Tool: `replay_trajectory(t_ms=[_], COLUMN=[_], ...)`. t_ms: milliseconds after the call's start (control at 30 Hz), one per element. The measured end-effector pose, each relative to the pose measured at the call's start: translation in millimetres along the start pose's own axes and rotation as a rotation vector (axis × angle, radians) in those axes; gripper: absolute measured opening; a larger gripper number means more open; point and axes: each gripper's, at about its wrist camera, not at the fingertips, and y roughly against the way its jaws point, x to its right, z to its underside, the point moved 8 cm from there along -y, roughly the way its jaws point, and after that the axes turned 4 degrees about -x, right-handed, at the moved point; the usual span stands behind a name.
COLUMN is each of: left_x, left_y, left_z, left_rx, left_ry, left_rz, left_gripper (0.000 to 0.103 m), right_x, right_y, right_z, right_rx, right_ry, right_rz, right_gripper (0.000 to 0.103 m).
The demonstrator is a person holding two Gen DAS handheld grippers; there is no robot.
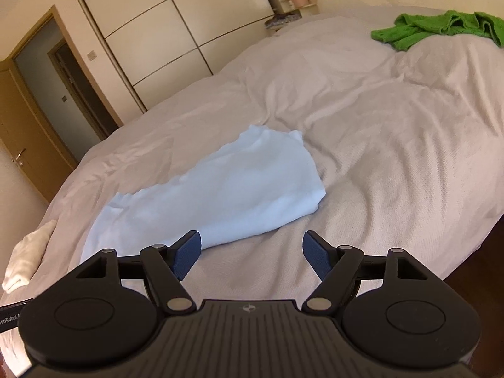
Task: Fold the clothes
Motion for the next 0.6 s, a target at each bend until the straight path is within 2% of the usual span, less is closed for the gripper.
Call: replay_trajectory(t_ms=[167, 367, 500, 600], left_x=[-5, -7, -2, 2], left_y=[15, 14, -9, -33], left_z=[4, -7, -16, -22], left_rx=[0.024, 0.058, 0.039, 0.016], left_ry=[-0.015, -0.032, -0.049, -0.071], left_rz=[0.015, 0.042, 0.057, 0.066], left_gripper=[0.04, 0.042, 0.042, 0.042], right_x=[-10, -12, 7, 29], right_y=[10, 19, 15, 4], right_z=[10, 15, 11, 8], right_rx=[-0.001, 0.018, 0.021, 0.018], right_ry=[0.021, -0.002, -0.088, -0.22], right_rz=[-0.006, -0.023, -0.039, -0.111], right_gripper=[0.074, 0.075, 0.075, 0.075])
